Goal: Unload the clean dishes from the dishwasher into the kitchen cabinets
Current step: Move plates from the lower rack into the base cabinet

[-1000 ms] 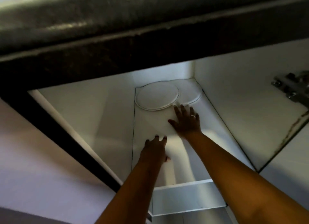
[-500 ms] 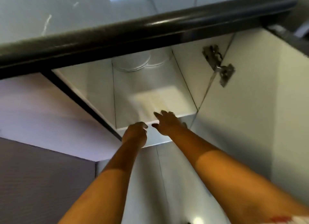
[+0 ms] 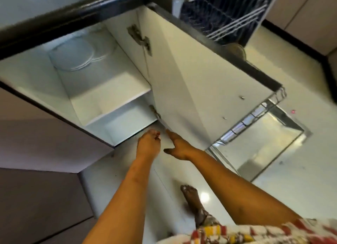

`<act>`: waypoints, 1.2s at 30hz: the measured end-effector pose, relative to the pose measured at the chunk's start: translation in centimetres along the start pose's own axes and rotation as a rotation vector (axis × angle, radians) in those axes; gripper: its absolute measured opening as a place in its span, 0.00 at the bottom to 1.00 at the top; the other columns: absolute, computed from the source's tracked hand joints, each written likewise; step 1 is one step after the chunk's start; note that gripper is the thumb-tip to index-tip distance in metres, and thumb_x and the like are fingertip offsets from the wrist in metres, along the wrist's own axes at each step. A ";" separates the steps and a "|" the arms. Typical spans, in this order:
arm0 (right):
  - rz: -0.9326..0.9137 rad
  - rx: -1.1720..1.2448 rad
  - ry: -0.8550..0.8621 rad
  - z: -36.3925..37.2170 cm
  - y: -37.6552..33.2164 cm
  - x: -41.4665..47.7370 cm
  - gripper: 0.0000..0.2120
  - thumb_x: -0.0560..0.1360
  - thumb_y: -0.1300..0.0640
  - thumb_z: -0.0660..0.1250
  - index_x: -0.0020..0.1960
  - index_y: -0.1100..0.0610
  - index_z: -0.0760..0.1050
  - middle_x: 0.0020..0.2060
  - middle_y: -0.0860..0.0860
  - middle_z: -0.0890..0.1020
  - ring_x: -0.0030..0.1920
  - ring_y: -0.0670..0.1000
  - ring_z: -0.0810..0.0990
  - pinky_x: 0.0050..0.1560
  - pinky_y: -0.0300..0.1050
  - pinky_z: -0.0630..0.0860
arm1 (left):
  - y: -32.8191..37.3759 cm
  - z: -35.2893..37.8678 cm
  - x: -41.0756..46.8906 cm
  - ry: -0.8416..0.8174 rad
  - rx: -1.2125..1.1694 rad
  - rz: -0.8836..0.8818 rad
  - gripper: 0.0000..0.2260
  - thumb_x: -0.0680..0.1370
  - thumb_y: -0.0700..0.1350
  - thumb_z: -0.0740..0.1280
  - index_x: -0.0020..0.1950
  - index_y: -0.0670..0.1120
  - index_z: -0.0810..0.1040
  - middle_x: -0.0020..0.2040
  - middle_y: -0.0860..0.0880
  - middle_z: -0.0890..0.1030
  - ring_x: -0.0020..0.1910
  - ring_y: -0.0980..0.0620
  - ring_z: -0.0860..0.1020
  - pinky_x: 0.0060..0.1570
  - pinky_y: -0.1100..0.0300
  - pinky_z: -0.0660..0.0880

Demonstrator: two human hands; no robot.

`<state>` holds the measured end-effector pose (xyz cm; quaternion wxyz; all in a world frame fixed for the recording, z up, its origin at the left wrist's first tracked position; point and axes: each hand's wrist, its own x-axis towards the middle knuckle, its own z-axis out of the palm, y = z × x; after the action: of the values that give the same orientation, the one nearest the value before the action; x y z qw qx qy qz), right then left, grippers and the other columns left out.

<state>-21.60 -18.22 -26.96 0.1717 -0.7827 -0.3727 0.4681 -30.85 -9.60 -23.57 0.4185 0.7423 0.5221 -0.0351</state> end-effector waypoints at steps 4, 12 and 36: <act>0.059 -0.020 -0.019 -1.7 3.9 -3.3 0.36 0.77 0.51 0.65 0.78 0.53 0.50 0.77 0.53 0.56 0.75 0.54 0.57 0.74 0.47 0.57 | 2.2 4.3 -3.3 -0.080 0.024 0.078 0.11 0.78 0.38 0.61 0.58 0.43 0.78 0.57 0.44 0.81 0.57 0.45 0.78 0.55 0.58 0.72; 0.164 0.043 -0.088 -8.6 13.6 -5.9 0.21 0.79 0.49 0.62 0.70 0.51 0.68 0.71 0.53 0.69 0.70 0.55 0.67 0.67 0.46 0.64 | 8.6 14.7 -5.3 -0.325 0.150 0.067 0.13 0.79 0.44 0.60 0.63 0.44 0.76 0.61 0.43 0.79 0.60 0.44 0.76 0.58 0.58 0.70; 0.125 0.099 0.025 -29.2 27.9 0.2 0.20 0.78 0.59 0.62 0.70 0.57 0.67 0.66 0.57 0.74 0.65 0.56 0.74 0.64 0.47 0.72 | 29.2 24.3 8.1 -0.110 0.049 -0.159 0.10 0.80 0.44 0.59 0.55 0.43 0.78 0.55 0.40 0.80 0.52 0.41 0.77 0.52 0.53 0.74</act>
<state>15.35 -34.27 -29.60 0.1852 -0.8009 -0.2973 0.4857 5.71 -22.58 -26.22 0.4241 0.7055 0.5546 -0.1220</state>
